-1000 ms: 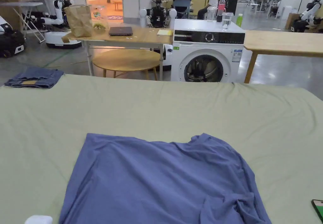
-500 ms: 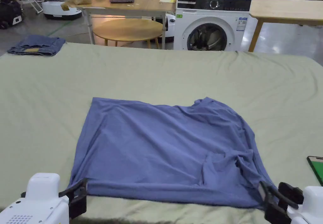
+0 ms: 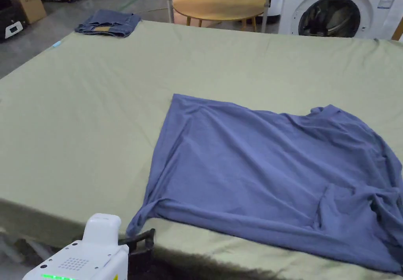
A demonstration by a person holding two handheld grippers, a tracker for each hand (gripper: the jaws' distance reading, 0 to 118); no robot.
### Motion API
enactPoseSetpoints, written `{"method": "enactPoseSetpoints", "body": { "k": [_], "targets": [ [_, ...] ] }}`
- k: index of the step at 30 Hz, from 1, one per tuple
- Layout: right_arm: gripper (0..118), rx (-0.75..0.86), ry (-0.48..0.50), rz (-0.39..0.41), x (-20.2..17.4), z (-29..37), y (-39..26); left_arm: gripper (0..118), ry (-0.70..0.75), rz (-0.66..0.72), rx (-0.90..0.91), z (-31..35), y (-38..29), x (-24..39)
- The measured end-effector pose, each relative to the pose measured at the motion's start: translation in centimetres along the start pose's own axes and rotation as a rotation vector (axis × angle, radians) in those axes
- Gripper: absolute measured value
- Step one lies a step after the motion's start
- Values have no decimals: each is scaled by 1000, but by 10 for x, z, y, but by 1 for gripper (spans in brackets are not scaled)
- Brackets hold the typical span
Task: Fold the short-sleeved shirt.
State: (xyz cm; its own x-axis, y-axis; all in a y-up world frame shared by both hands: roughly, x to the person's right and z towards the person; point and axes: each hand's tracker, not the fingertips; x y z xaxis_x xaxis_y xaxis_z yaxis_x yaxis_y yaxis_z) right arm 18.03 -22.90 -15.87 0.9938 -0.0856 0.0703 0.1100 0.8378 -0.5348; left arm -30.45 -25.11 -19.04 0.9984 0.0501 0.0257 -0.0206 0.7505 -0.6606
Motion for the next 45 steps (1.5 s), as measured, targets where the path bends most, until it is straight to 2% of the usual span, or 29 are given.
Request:
{"method": "enactPoseSetpoints", "body": {
  "k": [1, 6, 7, 8, 9, 10, 12, 13, 14, 16, 17, 21, 22, 23, 24, 25, 26, 28, 31, 33, 36, 37, 42, 45],
  "targets": [
    [0, -8, -5, -3, -1, -3, -2, 110, -3, -4, -1, -4, 1, -1],
    [0, -33, -35, -13, 4, -12, 1, 110, 10, -17, -17, -33, 20, -6],
    [0, -37, -42, -12, 6, -13, 2, 106, 2, -14, -32, -42, 23, -9],
    [0, -40, -50, -12, 8, -14, 4, 89, -12, -15, -57, -48, 26, -10],
    [0, -43, -58, -11, 7, -14, 3, 48, -9, -26, -75, -54, 29, -9],
    [0, -45, -65, -8, 8, -14, 4, 0, -3, -58, -106, -62, 30, -8],
    [0, -47, -85, 10, 11, -13, 5, 0, -28, -80, -127, -73, 29, -6],
    [10, -47, -90, 20, 13, -13, 4, 0, -79, -46, -153, -72, 32, -6],
    [38, -49, -95, 33, 14, -13, 5, 0, -57, -35, -132, -71, 34, -5],
    [111, -66, -104, 56, 17, -20, 6, 0, -43, -29, -121, -64, 38, 1],
    [115, -95, -110, 65, 18, -27, 5, 0, -40, -24, -130, -65, 39, 1],
    [114, -92, -134, 84, 25, -55, 0, 0, -41, -8, -133, -58, 42, 3],
    [111, -103, -127, 82, 30, -63, 1, 0, -34, -13, -136, -58, 43, 4],
    [97, -109, -117, 69, 34, -70, 1, 0, -38, -13, -138, -63, 39, -6],
    [67, -111, -125, 52, 39, -77, 1, 0, -39, -13, -140, -64, 39, -6],
    [9, -125, -108, 2, 44, -85, 0, 0, -38, -13, -140, -64, 39, -5],
    [2, -138, -58, -63, 51, -88, 2, 0, -38, -19, -140, -65, 40, -5],
    [2, -127, -20, -160, 61, -77, 11, 0, -7, -62, -153, -62, 44, -3],
    [2, -80, -25, -169, 64, -50, 32, 0, 26, -115, -141, -42, 63, 3],
    [2, -50, -26, -135, 58, -40, 53, 0, 8, -103, -130, -34, 86, 5],
    [2, -9, -21, -88, 54, -45, 93, 0, 35, -203, -123, -36, 128, 15],
    [2, -3, -23, -83, 51, -55, 105, 0, 25, -196, -124, -42, 144, 17],
    [2, -66, -86, 3, 47, -144, 142, 0, 12, -185, -188, -116, 207, 22],
    [2, -132, -102, 13, 48, -202, 140, 0, 13, -140, -288, -172, 216, 22]
  ]
}}
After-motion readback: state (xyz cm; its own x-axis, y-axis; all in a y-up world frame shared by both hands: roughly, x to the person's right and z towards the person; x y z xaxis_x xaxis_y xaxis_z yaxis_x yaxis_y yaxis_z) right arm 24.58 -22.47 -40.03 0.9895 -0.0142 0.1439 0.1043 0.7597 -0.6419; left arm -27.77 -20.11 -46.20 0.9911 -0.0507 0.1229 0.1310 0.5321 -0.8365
